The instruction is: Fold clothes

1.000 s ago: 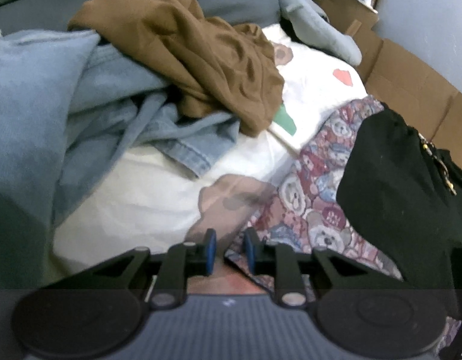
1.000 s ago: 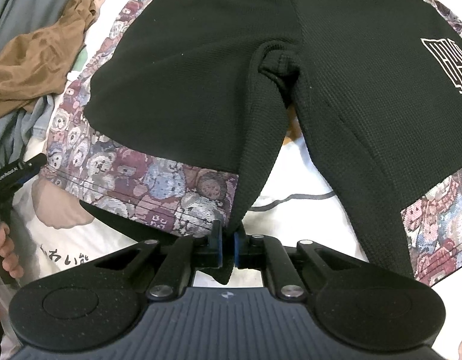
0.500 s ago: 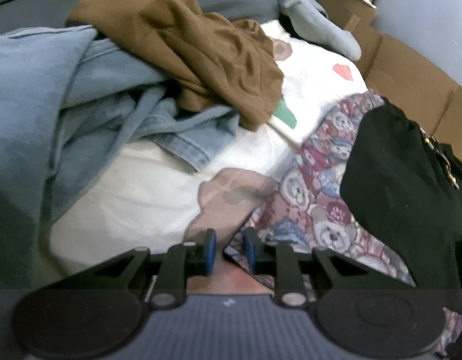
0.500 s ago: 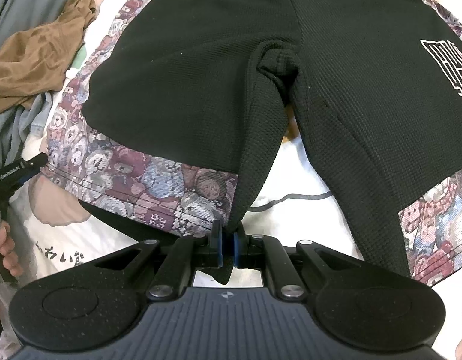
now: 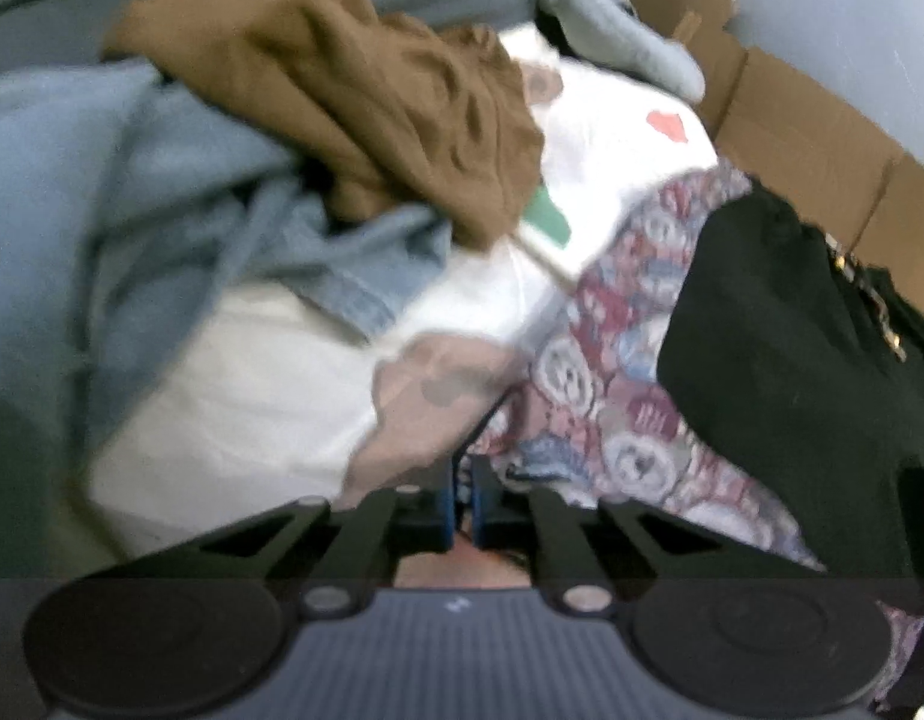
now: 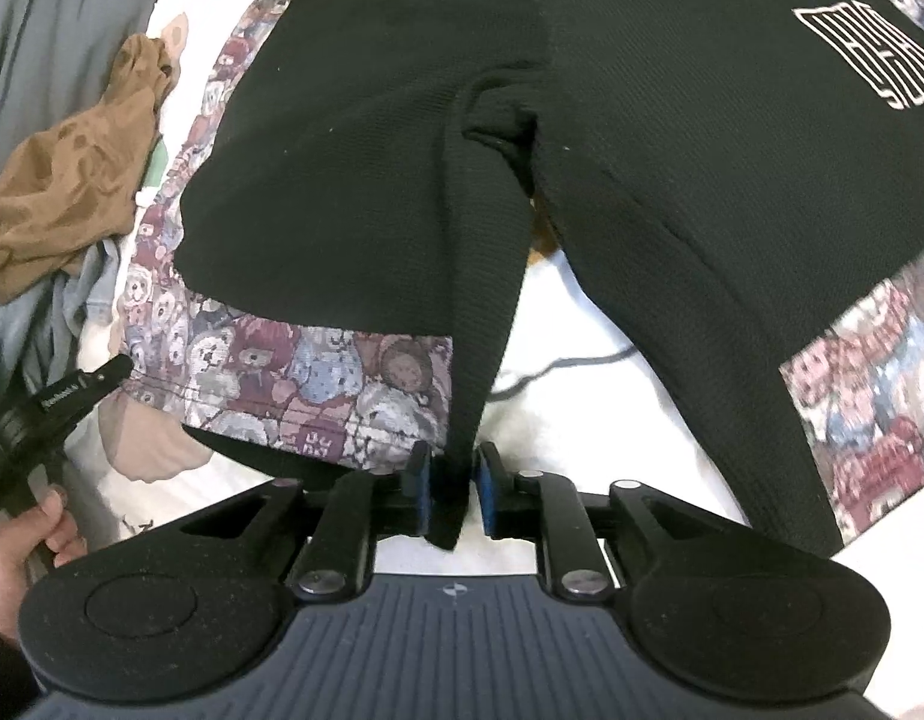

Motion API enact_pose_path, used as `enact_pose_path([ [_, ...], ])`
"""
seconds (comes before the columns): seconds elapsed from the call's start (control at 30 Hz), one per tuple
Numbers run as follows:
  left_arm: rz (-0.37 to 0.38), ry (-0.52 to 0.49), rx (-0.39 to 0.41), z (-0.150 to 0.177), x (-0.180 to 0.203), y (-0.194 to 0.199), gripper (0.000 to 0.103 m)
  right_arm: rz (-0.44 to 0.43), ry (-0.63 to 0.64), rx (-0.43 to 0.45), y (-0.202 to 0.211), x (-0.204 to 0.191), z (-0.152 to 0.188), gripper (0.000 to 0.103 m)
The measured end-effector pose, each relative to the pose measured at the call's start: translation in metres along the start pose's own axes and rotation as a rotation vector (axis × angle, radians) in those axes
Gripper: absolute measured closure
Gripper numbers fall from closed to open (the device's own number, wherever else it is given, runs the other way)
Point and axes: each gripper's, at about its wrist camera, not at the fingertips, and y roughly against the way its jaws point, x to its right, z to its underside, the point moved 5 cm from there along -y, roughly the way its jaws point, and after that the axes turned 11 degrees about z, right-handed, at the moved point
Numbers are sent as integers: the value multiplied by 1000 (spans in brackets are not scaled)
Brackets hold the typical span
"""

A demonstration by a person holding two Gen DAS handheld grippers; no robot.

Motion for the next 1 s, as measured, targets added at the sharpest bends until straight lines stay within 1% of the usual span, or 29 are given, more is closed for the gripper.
enact_pose_path([
  [0.07,-22,-19,38,-9,1,15,98,-12,-19,7,2,5,2,76],
  [0.13,-35,-44,56,-17,1,24,98,-30,-48,12,3,10,3,76],
  [0.3,-64,-84,36,-24,-4,20,98,-89,-109,7,1,15,3,72],
  [0.4,-74,-77,30,-24,-7,17,98,-144,-165,12,-1,16,0,69],
  [0.5,-76,-73,25,-24,-7,16,98,-138,-218,-5,-13,19,-1,67],
  [0.53,-73,-72,25,-25,-7,18,98,-152,-245,-11,-17,20,-1,67],
  [0.57,-70,-71,25,-26,-7,21,98,-172,-275,-17,-19,21,-1,69],
  [0.6,-67,-70,25,-27,-7,23,98,-195,-308,-33,-21,20,-1,90],
  [0.63,-64,-69,26,-29,-6,25,98,-208,-329,-57,-24,21,-1,103],
  [0.67,-61,-68,26,-30,-6,28,98,-214,-334,-78,-26,21,0,103],
  [0.73,-56,-66,27,-33,-6,32,98,-217,-298,-79,-21,16,-2,103],
  [0.83,-51,-64,25,-36,-5,38,98,-251,-245,-90,-8,8,-3,103],
  [0.93,-56,-66,17,-40,-4,40,98,-245,-199,-102,-1,4,-1,103],
  [1.0,-99,-121,-6,-36,-1,35,98,-231,-178,-113,-2,4,1,103],
])
